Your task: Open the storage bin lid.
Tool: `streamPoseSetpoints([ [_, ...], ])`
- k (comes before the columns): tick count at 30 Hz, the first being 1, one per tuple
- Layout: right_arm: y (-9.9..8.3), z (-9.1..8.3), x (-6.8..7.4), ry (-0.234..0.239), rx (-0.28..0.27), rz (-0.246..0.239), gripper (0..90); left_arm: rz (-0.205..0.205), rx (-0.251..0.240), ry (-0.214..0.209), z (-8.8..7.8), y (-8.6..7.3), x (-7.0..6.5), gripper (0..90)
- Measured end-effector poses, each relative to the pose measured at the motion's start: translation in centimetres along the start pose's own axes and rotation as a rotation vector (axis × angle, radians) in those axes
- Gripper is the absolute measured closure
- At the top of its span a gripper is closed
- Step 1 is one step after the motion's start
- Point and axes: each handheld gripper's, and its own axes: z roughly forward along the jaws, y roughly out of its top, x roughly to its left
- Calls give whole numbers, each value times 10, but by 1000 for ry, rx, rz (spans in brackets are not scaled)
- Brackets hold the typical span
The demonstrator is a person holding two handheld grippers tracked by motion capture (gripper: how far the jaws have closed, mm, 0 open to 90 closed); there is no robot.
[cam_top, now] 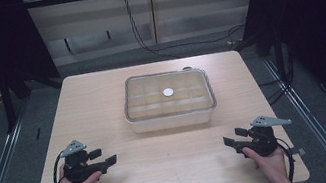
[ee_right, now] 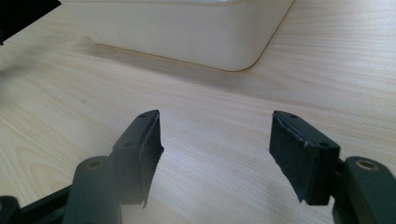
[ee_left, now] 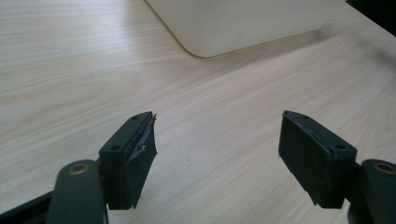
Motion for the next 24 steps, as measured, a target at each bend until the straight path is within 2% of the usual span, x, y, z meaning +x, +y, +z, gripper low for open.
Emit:
streamPoseSetpoints([
  [4,7,-2,3,-5,10,-18,341,22,-5,4,1,6,-3,277],
  [7,14,-4,4,5,19,-32,331,21,-11,-5,1,12,-4,282],
  [12,24,-4,4,14,10,-43,320,43,-14,-12,2,24,-7,286],
  [14,30,-3,3,20,10,-49,320,57,-11,-12,3,27,-9,286],
  [16,36,-2,4,14,0,-56,318,47,-10,-24,5,32,-7,286],
  [19,51,2,4,17,-29,-61,317,55,-12,-12,9,41,-6,290],
  [21,55,4,4,13,-28,-67,317,59,-21,-25,12,47,-4,290],
  [24,65,9,2,15,-23,-76,317,64,-17,-19,16,54,-3,291],
])
